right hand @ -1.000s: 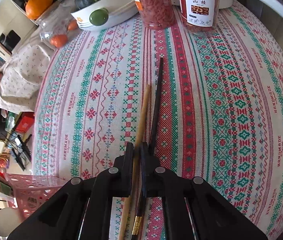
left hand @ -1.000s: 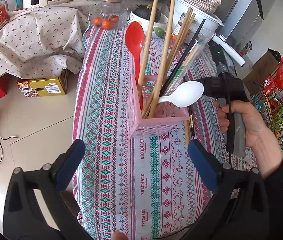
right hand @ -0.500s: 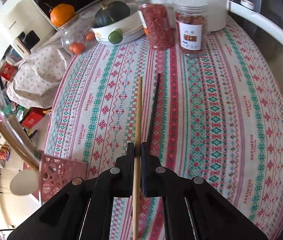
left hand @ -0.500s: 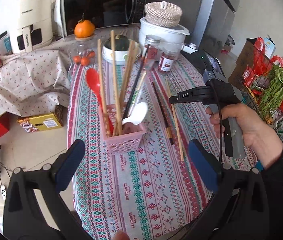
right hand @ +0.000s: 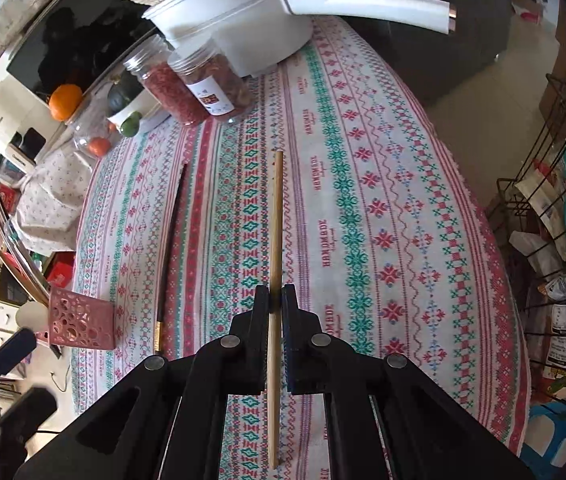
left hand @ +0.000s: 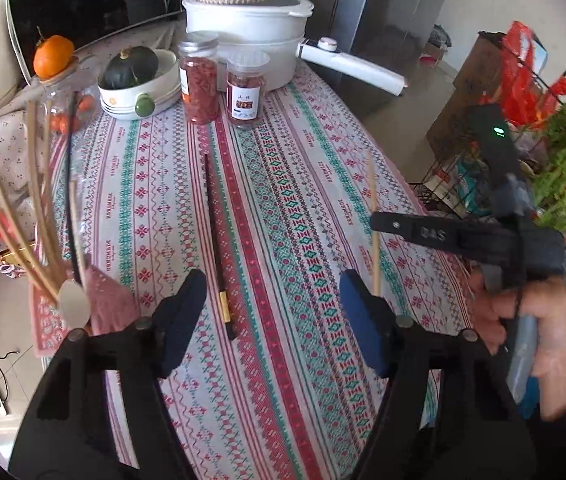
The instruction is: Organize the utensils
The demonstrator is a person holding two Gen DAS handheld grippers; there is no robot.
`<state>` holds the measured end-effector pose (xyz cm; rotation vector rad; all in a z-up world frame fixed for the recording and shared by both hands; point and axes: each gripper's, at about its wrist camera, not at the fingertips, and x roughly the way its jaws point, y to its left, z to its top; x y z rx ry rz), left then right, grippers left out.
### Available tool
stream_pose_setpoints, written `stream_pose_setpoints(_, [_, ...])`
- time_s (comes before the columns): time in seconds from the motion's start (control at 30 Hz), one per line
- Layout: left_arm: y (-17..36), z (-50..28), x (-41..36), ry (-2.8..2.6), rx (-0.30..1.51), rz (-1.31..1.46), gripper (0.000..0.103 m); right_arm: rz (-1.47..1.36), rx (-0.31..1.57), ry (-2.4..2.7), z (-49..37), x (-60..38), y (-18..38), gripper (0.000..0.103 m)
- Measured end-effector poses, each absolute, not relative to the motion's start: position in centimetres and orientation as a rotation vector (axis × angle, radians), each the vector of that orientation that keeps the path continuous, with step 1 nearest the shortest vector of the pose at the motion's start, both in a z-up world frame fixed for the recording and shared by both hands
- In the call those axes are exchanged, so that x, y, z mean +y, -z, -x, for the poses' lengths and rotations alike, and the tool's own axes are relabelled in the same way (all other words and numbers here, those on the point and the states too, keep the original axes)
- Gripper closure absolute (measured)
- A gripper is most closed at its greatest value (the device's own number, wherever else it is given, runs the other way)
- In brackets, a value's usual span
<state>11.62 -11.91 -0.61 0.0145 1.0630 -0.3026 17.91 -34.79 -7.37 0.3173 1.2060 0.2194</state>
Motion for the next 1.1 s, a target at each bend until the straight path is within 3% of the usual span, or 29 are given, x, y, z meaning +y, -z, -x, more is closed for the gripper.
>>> stream_pose_setpoints(0.17, [6.1,-18.8,-12.6,0.177,1.192,-0.001,0.066,-0.356,1.237,-0.233,-18.7,-35.2,8.7,0.097])
stream_pose_setpoints(0.23, [7.9,-20.9,-12.3,0.130,1.209,-0.002,0.071,-0.359,1.250,-0.239,-19.0,-35.1,9.2,0.097])
stream_pose_setpoints(0.53, [12.5,-25.7,-11.5,0.014,1.285,-0.045,0.077,-0.385,1.292,-0.262,-20.5,-34.6,10.9,0.097])
stream_pose_setpoints(0.73, [12.6,-26.4,-11.5,0.032,1.316,-0.025,0.096,-0.380,1.293,-0.266,-20.6,-34.3,11.0,0.097])
stream_pose_setpoints(1.1, [8.2,-21.4,-13.4,0.165,1.185,-0.054,0.096,-0.353,1.192,-0.275,-18.4,-33.7,7.2,0.097])
